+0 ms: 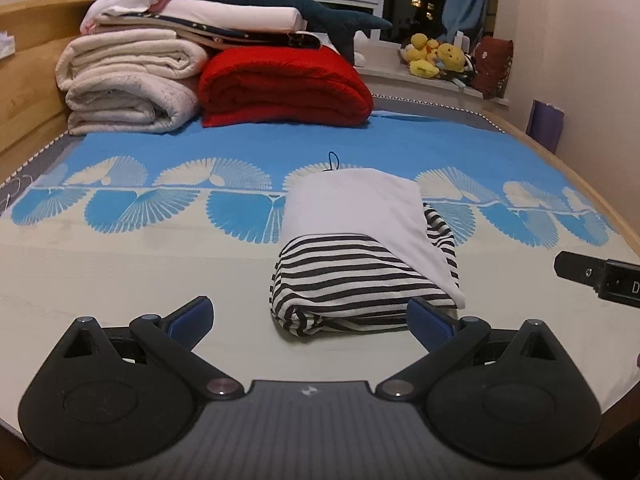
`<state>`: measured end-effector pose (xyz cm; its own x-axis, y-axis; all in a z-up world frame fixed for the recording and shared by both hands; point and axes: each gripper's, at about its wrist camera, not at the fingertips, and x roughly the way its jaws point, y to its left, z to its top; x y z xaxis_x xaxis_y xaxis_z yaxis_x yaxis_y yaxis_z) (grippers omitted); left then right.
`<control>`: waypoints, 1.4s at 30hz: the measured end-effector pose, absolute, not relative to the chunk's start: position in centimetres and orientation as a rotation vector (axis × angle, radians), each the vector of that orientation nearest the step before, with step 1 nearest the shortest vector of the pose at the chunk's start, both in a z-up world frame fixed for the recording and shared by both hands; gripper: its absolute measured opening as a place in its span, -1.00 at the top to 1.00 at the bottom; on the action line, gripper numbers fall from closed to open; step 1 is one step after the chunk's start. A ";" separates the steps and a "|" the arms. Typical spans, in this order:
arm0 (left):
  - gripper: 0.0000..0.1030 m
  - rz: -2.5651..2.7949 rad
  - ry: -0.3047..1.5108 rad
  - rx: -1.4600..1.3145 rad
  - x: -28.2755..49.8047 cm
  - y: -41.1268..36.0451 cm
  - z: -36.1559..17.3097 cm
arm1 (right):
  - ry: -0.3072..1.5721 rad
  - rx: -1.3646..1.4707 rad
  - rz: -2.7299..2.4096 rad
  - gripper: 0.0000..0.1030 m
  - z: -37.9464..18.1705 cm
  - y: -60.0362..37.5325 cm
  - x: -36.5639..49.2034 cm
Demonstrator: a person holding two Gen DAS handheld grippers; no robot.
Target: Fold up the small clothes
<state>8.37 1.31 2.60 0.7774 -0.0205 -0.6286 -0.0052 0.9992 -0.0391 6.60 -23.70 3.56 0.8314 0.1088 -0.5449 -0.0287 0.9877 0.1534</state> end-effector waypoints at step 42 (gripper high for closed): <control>-0.99 -0.012 0.720 -0.050 8.4 1.6 1.2 | 0.583 0.091 0.109 -0.93 3.2 -22.0 6.3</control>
<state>8.44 1.61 1.21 0.7519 -0.0284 -0.6586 -0.0059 0.9987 -0.0499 6.30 -21.98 3.23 0.8294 0.1280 -0.5439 -0.0765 0.9903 0.1164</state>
